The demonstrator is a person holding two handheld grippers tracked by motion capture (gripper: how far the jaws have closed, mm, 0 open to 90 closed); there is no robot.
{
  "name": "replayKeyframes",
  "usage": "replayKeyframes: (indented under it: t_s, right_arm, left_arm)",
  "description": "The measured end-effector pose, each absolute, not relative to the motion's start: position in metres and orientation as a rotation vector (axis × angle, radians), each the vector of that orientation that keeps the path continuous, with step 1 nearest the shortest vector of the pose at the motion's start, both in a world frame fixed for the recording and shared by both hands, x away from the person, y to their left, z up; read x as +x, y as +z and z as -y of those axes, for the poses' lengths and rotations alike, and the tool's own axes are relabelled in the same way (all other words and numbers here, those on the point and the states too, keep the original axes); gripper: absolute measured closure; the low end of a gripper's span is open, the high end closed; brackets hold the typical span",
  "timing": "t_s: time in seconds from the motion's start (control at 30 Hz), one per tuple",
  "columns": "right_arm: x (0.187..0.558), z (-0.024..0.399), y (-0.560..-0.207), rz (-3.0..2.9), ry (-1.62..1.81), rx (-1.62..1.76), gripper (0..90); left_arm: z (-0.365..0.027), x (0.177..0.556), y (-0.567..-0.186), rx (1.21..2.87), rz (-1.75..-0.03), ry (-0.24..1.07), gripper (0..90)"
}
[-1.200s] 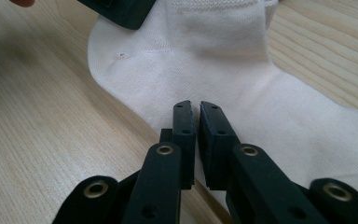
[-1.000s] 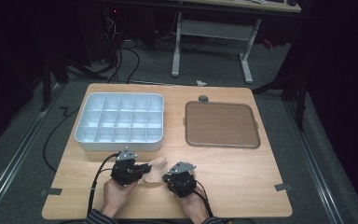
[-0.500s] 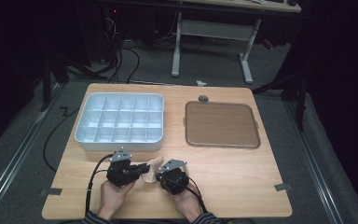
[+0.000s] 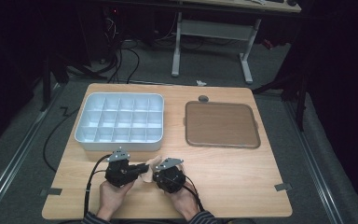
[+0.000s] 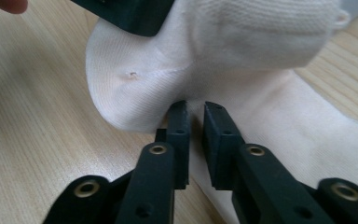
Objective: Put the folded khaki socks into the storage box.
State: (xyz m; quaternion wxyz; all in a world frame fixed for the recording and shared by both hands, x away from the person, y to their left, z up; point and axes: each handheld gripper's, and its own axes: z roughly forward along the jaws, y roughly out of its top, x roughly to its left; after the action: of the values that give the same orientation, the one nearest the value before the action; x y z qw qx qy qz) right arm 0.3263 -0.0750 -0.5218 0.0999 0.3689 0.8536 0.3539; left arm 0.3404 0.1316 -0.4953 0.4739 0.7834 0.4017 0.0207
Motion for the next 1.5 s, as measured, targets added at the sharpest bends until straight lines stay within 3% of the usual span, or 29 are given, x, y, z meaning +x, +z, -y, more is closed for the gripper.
replayKeyframes:
  t_s: [0.33,0.57,1.5]
  right_arm:
    - [0.318,0.112,-0.496,-2.341,1.082,1.146,71.1]
    - [0.320,0.144,-0.499,-2.233,1.028,1.264,63.7]
    - [0.329,0.134,-0.524,-2.316,0.942,1.269,69.6]
  left_arm:
    - [-0.136,0.341,-0.495,1.923,-1.008,0.053,85.0]
    - [-0.135,0.341,-0.495,1.925,-1.012,0.056,85.0]
    - [-0.125,0.341,-0.490,1.935,-0.988,0.051,85.0]
